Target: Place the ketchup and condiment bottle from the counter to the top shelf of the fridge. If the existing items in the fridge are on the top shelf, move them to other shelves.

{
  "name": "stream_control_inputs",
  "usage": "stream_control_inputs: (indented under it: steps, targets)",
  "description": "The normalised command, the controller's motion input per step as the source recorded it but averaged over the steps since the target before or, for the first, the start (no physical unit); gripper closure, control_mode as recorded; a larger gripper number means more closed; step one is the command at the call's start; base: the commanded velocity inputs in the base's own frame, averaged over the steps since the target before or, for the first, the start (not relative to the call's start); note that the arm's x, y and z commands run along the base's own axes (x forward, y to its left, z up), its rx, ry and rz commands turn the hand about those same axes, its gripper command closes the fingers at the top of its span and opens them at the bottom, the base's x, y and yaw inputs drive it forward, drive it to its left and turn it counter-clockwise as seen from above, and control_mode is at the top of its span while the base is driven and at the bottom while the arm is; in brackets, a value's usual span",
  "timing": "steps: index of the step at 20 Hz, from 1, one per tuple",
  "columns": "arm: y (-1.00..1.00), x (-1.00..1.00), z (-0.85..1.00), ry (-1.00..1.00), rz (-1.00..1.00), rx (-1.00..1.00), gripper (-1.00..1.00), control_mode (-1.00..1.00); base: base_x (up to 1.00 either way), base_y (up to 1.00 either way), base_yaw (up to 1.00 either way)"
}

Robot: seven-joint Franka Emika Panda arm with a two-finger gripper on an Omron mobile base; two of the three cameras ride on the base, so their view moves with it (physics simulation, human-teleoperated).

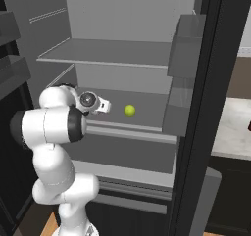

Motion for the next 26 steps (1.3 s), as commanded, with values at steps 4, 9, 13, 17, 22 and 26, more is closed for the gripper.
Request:
stream_control_inputs:
  steps: [4,9,13,17,22,26]
  targets:
    - [0.00,-0.50,0.92,-0.06,-0.09,-0.01,-1.00,-1.00,0.00,0.00,0.00]
    - [0.00,-0.97,1.00,-0.13,-0.13,-0.06,-1.00,-1.00,0.00,0.00,0.00]
    - [0.00,-1.00,1.00,-0.18,-0.17,-0.10,-1.00,-1.00,0.00,0.00,0.00]
    - [0.00,-1.00,1.00,-0.12,-0.16,-0.09,-1.00,-1.00,0.00,0.00,0.00]
    - [0.46,-0.49,1.00,0.01,0.06,-0.25,-1.00,-1.00,0.00,0.00,0.00]
    - [0.08,-0.84,1.00,0.12,0.00,-0.13,-1.00,-1.00,0.00,0.00,0.00]
